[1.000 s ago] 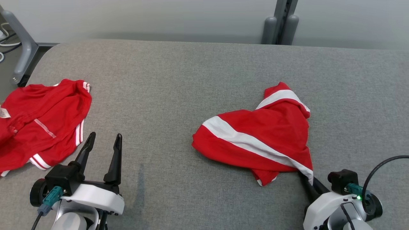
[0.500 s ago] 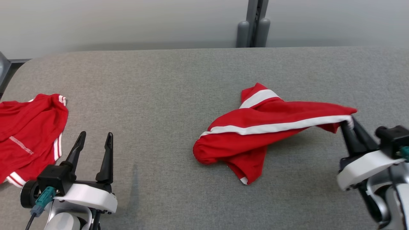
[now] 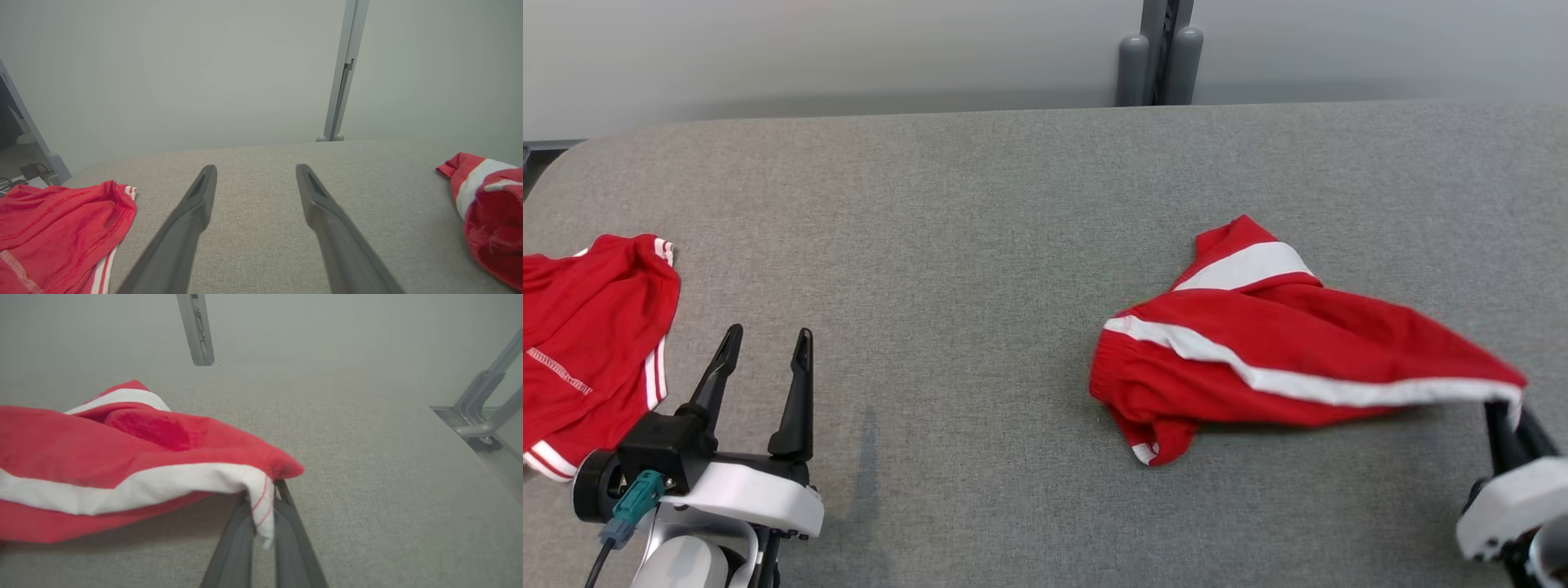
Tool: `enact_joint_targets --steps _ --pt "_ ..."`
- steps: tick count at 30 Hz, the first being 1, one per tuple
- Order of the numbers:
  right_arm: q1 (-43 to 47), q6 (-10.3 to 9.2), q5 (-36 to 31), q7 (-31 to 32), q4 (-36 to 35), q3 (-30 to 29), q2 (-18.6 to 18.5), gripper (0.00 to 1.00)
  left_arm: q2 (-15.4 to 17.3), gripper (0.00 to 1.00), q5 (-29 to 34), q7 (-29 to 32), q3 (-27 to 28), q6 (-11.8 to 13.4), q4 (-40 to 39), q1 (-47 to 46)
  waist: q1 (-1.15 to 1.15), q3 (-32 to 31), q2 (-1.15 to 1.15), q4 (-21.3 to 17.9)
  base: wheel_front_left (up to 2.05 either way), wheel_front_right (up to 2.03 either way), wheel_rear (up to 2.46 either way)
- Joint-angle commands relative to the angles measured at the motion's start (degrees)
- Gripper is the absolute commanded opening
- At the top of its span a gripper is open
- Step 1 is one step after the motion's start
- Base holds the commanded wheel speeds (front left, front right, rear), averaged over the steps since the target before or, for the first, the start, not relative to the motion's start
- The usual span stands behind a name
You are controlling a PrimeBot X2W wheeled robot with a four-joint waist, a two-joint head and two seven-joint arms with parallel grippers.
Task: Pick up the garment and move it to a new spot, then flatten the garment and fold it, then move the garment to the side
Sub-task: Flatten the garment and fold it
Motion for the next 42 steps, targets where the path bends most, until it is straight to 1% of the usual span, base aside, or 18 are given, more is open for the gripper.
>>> enact_joint_targets --steps 1,5,6,7,8,13,16,19,24,31,37,42 --pt "1.4 0.01 0.2 -1.3 3.4 -0.3 1.2 0.00 0.3 1.00 0.3 -0.1 0.1 0.3 -0.2 -0.5 0.00 0.2 0.00 0.2 0.00 0.00 0.00" --pt "1.5 0.01 0.7 -3.9 9.6 0.1 3.3 0.00 0.4 1.00 0.1 -0.3 0.2 0.5 -0.2 -0.5 0.00 0.3 0.00 0.3 0.00 0.00 0.00" --pt "1.2 0.01 0.7 -4.6 10.7 0.4 3.6 0.15 0.4 1.00 0.1 -0.3 0.2 0.5 -0.2 -0.4 0.00 0.3 0.00 0.3 0.00 0.00 0.00" --pt "0.8 0.01 0.9 -5.5 11.5 0.8 3.9 0.87 0.4 1.00 0.1 -0.3 0.2 0.6 -0.2 -0.3 0.00 0.2 0.00 0.2 0.00 0.00 0.00" --pt "0.5 0.01 1.0 -6.2 12.2 1.1 4.1 1.00 0.5 1.00 0.1 -0.3 0.3 0.6 -0.3 -0.1 0.00 0.1 0.00 0.1 0.00 0.00 0.00" --pt "0.5 0.01 1.0 -8.1 13.4 2.1 4.8 1.00 0.5 1.00 -0.1 -0.4 0.3 1.1 -0.3 0.9 0.00 -1.1 0.00 -0.2 0.00 0.00 0.00" --pt "1.5 0.01 1.0 -8.9 12.0 2.6 4.9 1.00 0.4 1.00 -0.3 -0.4 0.4 1.4 -0.4 2.0 0.00 -2.4 0.00 -0.5 0.00 0.00 0.00" --pt "3.0 0.01 0.8 -9.1 8.8 3.6 5.1 1.00 0.2 1.00 -0.5 -0.5 0.3 1.8 -0.5 3.2 0.00 -3.9 0.00 -0.8 0.00 0.00 0.00" --pt "5.4 0.01 -0.3 -8.1 0.4 4.3 5.5 1.00 0.4 1.00 -0.6 -0.3 0.4 2.6 -1.0 5.4 0.00 -6.2 0.00 -1.4 0.00 0.00 0.00" --pt "8.4 0.01 -1.8 -5.6 -9.5 3.7 6.3 1.00 0.8 1.00 -0.4 0.3 -0.2 3.5 -1.9 7.8 0.00 -9.0 0.00 -1.9 0.00 0.00 0.00" --pt "11.5 0.01 -2.0 -3.4 -14.2 2.7 6.8 1.00 0.5 1.00 -0.6 1.0 -1.1 3.7 -2.8 9.1 0.00 -10.3 0.00 -2.0 0.00 0.00 0.00" --pt "12.7 0.01 -1.5 -2.7 -15.5 2.4 6.9 1.00 0.6 1.00 -0.6 1.5 -1.7 3.8 -3.2 9.4 0.00 -10.3 0.00 -2.2 0.00 0.00 0.00"
